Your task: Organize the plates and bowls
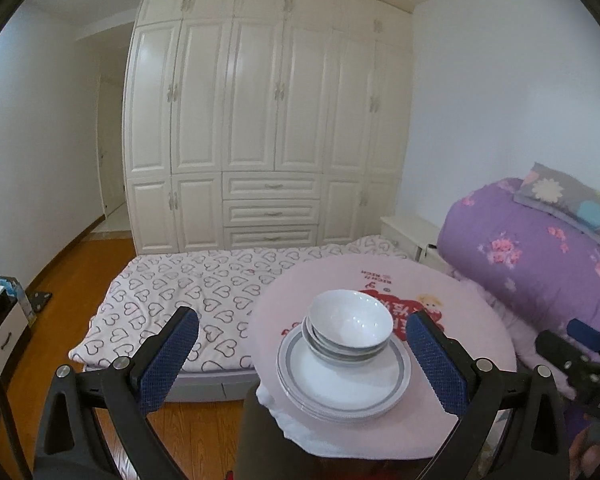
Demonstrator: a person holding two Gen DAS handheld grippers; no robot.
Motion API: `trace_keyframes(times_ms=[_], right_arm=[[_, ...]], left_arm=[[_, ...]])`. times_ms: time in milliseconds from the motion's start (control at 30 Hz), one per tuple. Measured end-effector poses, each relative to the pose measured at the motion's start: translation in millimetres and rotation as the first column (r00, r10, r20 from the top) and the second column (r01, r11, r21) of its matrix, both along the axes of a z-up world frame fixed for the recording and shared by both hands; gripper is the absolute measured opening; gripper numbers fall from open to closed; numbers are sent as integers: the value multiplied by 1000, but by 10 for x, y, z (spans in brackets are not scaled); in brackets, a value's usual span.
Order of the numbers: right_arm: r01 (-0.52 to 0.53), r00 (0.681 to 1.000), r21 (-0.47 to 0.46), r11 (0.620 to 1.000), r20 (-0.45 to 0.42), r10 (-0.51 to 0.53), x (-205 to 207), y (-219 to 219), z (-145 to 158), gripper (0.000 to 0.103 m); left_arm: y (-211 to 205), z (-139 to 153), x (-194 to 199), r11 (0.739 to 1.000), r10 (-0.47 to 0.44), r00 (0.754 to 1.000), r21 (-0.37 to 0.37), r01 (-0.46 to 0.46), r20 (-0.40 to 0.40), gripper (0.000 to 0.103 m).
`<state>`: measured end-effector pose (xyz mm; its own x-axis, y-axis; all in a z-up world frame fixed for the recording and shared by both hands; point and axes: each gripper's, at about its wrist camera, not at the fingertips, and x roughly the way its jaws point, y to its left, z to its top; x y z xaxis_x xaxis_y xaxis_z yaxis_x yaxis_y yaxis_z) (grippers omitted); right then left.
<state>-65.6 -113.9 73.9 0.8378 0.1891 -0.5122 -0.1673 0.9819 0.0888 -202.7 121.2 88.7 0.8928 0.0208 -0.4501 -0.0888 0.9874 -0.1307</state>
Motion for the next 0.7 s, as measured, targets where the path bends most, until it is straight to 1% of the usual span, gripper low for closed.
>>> trace_keyframes(times_ms=[200,400,500,600,700], right_arm=[[0,1000,-10,1000,11,1,-120,109,-69,103],[-14,999,-42,999,33,15,-198,254,-94,103],[-4,999,-54,999,51,6,-219,279,-86,103],[1,998,-49,999,58,2,-229,276,-81,103],[11,998,-45,999,66,-9,-235,260,-76,103]], left_arm=[[-131,34,-287,999,37,999,35,-37,2,102],[-249,-5,-448,999,2,999,37,-3,34,102],[-230,-1,-458,999,-2,999,46,0,48,102],[-218,-33,-466,999,-15,999,41,14,43,102],[-206,-36,-392,999,-19,999,40,18,29,102]])
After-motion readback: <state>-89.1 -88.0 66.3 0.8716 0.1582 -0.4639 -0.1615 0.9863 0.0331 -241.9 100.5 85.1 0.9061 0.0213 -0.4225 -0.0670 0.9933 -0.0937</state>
